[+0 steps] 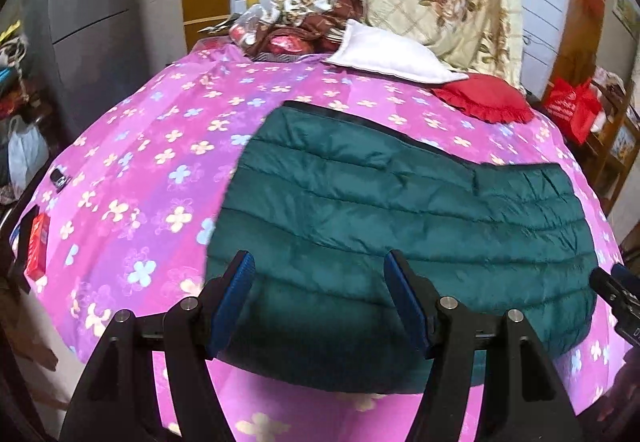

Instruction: Fold large clothes

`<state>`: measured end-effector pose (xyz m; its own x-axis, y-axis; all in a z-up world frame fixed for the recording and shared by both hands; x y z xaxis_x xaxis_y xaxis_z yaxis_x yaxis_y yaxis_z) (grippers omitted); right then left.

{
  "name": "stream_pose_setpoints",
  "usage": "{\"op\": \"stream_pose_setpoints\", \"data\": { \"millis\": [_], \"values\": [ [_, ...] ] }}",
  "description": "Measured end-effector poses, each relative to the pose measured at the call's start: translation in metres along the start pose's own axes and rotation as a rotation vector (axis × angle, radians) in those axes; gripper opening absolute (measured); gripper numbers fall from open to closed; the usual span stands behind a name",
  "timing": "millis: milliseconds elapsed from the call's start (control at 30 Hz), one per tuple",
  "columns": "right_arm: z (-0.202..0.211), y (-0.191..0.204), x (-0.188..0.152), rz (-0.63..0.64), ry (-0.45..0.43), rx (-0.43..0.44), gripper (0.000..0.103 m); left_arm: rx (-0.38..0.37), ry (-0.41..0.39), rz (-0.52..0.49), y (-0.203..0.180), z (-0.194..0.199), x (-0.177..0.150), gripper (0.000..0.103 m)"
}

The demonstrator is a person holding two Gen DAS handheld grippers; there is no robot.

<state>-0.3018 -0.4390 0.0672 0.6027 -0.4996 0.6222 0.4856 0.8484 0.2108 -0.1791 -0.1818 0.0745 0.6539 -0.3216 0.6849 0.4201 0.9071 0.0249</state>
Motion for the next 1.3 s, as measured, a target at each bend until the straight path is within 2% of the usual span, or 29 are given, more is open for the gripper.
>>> {"op": "stream_pose_setpoints", "data": {
  "millis": [233,600,1300],
  "values": [
    [0.003,0.022,-0.008,0.013,-0.022,-0.010,0.095,0.038,-0.031,-0.028,-0.017,0.008,-0.003,0.044],
    [0.003,0.034,-0.013,0.008,-0.018,0.002,0.095,0.065,-0.044,-0.050,-0.028,0.012,-0.006,0.044],
    [0.003,0.041,-0.015,0.012,-0.019,0.010,0.096,0.065,-0.049,-0.053,-0.032,0.014,-0.006,0.044]
  ]
}}
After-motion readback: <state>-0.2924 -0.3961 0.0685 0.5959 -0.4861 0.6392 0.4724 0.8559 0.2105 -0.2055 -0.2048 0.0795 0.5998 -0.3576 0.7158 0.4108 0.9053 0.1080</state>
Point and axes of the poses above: each gripper's, at about its wrist camera, not at the fingertips, and z roughly against the way its jaws point, y to its left, x to its top, the point moved 8 cm from there along -z, roughly the way its jaws point, and after that the axes turned 8 degrees about -z, right-handed, at the moved point
